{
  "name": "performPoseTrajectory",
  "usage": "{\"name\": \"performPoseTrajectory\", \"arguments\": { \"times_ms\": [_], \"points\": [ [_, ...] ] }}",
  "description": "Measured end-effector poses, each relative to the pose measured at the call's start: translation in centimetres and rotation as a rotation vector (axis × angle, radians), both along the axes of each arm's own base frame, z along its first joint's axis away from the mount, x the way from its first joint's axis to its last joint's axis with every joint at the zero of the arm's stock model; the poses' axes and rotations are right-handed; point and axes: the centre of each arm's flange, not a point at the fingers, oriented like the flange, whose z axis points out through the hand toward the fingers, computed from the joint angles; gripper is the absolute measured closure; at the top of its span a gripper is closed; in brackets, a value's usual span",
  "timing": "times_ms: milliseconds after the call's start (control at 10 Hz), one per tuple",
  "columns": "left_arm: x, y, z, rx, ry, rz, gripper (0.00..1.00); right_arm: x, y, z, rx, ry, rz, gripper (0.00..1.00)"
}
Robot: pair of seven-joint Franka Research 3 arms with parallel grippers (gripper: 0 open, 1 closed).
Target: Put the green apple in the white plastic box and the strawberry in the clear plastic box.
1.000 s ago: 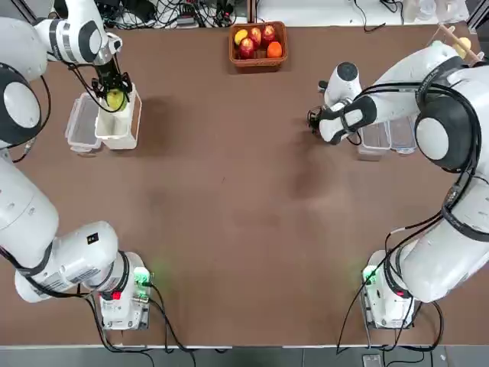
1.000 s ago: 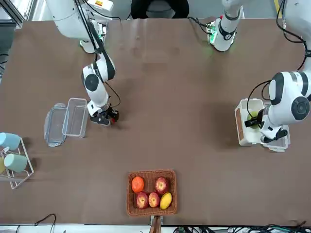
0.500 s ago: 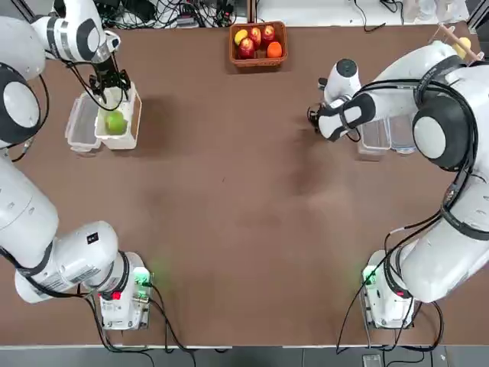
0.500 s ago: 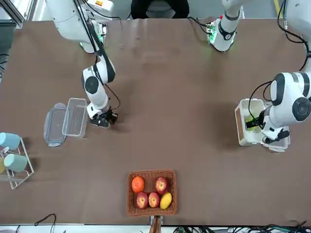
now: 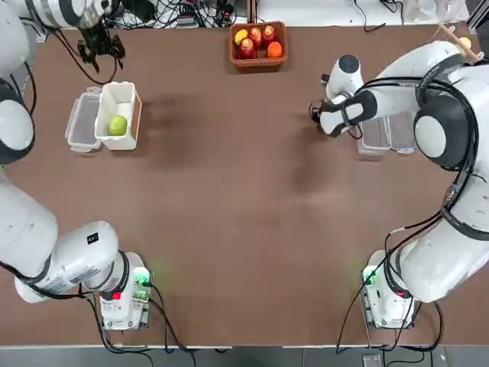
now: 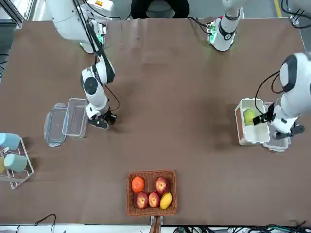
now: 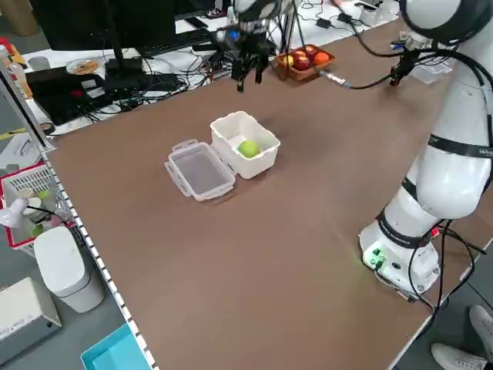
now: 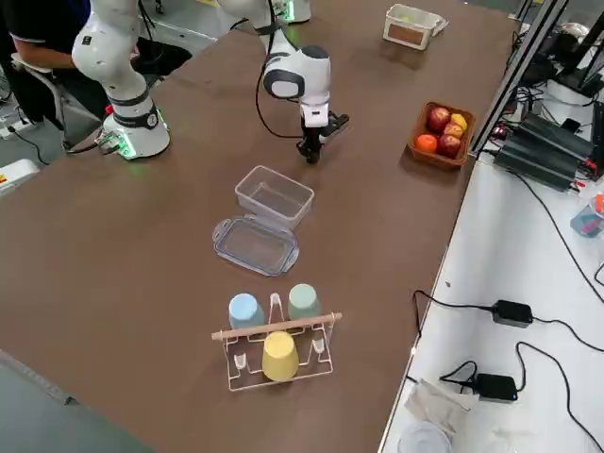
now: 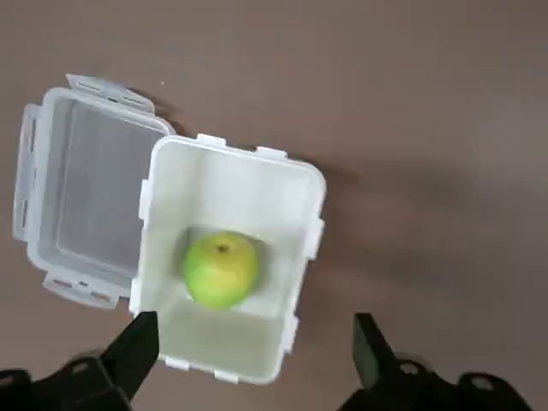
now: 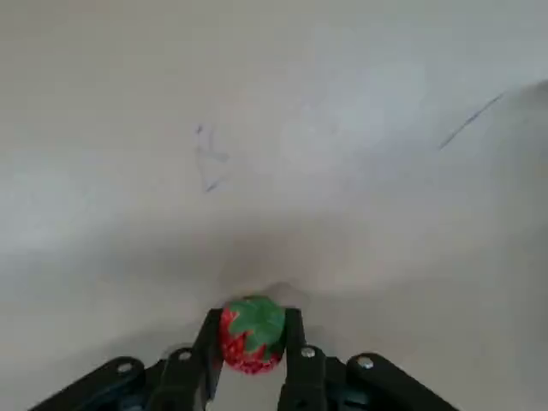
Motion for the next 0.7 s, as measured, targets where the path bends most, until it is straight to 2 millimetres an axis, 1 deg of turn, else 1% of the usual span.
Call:
{"name": "performPoseTrajectory", "arguments": {
  "times_ms": [100,200,300,400,500,600,700],
  "points": [
    [-0.5,-1.1,3.9,-0.035,-0.023,-0.043,0.00,0.9,-1.8,2.5,-0.016,0.036,0.010,0.67],
    [-1.0,-1.7,7.5,-0.064,-0.037,-0.065,0.00,1.4,-4.1,5.7,-0.023,0.066,0.033,0.67],
    [-1.5,-2.3,10.6,-0.075,-0.048,-0.084,0.00,1.4,-6.0,8.6,-0.023,0.083,0.069,0.67],
    [-1.7,-3.0,13.3,-0.073,-0.056,-0.100,0.00,1.0,-7.6,10.0,-0.022,0.091,0.121,0.67],
    [-2.0,-3.7,15.0,-0.070,-0.046,-0.112,0.00,0.6,-9.3,9.9,-0.021,0.101,0.175,0.67],
    [-2.3,-4.4,16.3,-0.067,-0.040,-0.122,0.00,0.1,-11.4,9.0,-0.021,0.114,0.232,0.67],
    [-2.6,-5.0,17.1,-0.066,-0.035,-0.133,0.00,-0.5,-13.4,8.0,-0.018,0.122,0.283,0.67]
  ]
}}
